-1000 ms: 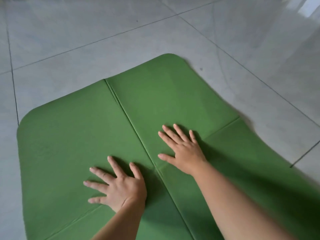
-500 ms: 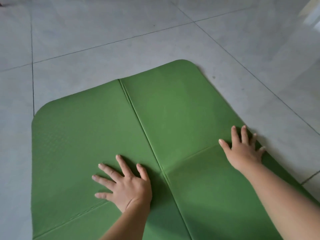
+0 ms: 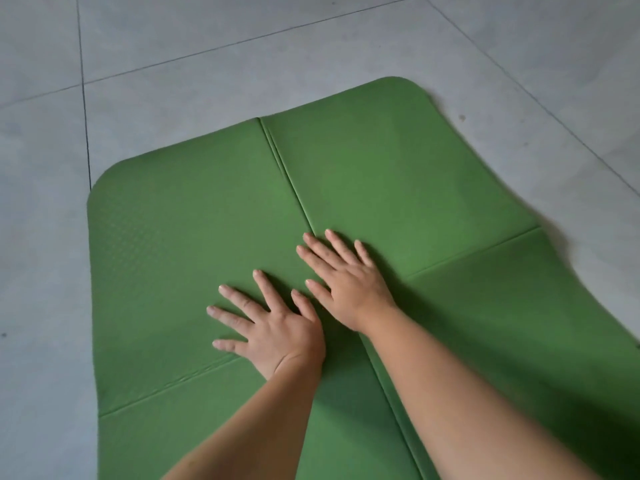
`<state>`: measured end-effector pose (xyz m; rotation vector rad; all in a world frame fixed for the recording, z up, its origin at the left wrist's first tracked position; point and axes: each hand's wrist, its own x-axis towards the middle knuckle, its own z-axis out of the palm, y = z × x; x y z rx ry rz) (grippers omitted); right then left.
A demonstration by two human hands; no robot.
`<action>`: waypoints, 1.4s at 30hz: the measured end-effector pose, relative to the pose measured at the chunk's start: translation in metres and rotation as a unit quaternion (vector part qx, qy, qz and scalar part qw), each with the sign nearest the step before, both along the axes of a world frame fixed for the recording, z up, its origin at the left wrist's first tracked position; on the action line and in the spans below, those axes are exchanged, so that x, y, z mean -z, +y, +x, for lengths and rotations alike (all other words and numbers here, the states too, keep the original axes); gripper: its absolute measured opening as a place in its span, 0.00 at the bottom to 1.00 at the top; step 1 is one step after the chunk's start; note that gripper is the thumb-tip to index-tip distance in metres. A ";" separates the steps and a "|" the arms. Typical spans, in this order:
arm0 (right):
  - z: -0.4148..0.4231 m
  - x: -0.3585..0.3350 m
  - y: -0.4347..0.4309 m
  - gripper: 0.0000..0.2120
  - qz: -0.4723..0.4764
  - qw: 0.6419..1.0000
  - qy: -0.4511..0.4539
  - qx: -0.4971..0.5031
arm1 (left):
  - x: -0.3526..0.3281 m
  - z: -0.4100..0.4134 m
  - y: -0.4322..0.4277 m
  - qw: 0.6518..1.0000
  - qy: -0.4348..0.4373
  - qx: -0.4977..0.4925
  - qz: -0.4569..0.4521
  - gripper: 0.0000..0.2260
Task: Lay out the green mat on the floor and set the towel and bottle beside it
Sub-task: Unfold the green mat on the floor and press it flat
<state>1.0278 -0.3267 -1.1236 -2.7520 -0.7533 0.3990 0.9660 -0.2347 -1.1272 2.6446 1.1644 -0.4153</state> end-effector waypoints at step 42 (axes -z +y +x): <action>-0.225 -0.007 -0.132 0.28 -0.066 0.964 0.058 0.251 | 0.006 -0.154 -0.094 0.899 -0.049 0.434 -0.015 0.29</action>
